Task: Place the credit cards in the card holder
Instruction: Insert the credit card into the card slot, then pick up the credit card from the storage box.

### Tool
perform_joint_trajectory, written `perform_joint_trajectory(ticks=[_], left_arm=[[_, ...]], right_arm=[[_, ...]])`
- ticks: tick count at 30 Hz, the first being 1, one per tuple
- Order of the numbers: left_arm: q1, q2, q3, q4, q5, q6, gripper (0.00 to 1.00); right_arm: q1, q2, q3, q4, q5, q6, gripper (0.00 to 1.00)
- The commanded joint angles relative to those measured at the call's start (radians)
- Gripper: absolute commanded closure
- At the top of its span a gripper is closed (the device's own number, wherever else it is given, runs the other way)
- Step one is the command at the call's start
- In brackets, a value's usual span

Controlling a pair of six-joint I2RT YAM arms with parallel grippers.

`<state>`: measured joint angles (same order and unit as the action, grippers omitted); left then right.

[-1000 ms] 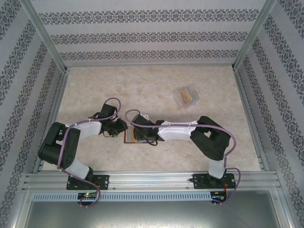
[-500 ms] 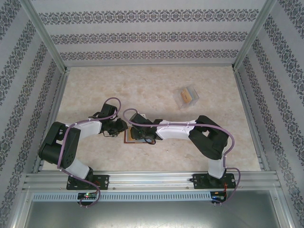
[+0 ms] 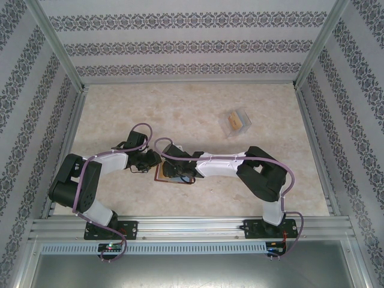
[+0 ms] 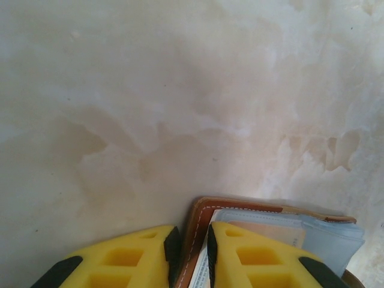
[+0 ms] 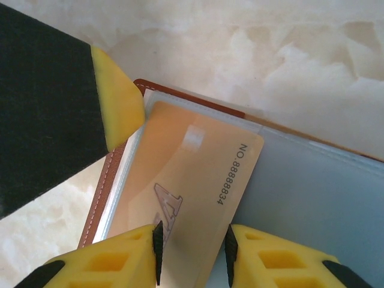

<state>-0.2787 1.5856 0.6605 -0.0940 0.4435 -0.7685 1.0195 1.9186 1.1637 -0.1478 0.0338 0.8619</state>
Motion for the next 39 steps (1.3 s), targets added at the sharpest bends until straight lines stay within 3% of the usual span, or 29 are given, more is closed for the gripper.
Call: perform_joint_trajectory(ticks=[1, 7, 13, 23, 26, 31, 35, 39], left_arm=[[-0.034, 0.102, -0.076, -0.024, 0.065, -0.015, 0.74], [-0.033, 0.096, -0.075, -0.022, 0.067, -0.015, 0.74], [-0.032, 0.085, -0.051, -0.057, 0.06, 0.006, 0.66], [-0.031, 0.076, -0.033, -0.079, 0.027, 0.009, 0.61], [-0.032, 0.072, -0.024, -0.082, 0.026, 0.027, 0.58], [-0.032, 0.021, 0.004, -0.099, 0.05, 0.094, 0.51], [-0.032, -0.026, 0.044, -0.182, -0.009, 0.134, 0.48], [-0.032, -0.075, 0.062, -0.226, -0.063, 0.138, 0.46]], right_arm=[[0.019, 0.011, 0.042, 0.058, 0.007, 0.053, 0.64], [0.019, 0.006, 0.028, 0.102, -0.036, 0.199, 0.63], [0.003, -0.027, -0.013, 0.135, -0.019, 0.194, 0.63], [-0.037, -0.287, -0.183, 0.022, 0.143, -0.033, 0.56], [-0.066, -0.379, -0.206, 0.02, 0.165, -0.182, 0.53], [-0.223, -0.48, -0.174, -0.025, 0.225, -0.479, 0.46], [-0.408, -0.534, -0.181, -0.007, 0.281, -0.623, 0.42], [-0.591, -0.519, -0.152, -0.031, 0.241, -0.688, 0.38]])
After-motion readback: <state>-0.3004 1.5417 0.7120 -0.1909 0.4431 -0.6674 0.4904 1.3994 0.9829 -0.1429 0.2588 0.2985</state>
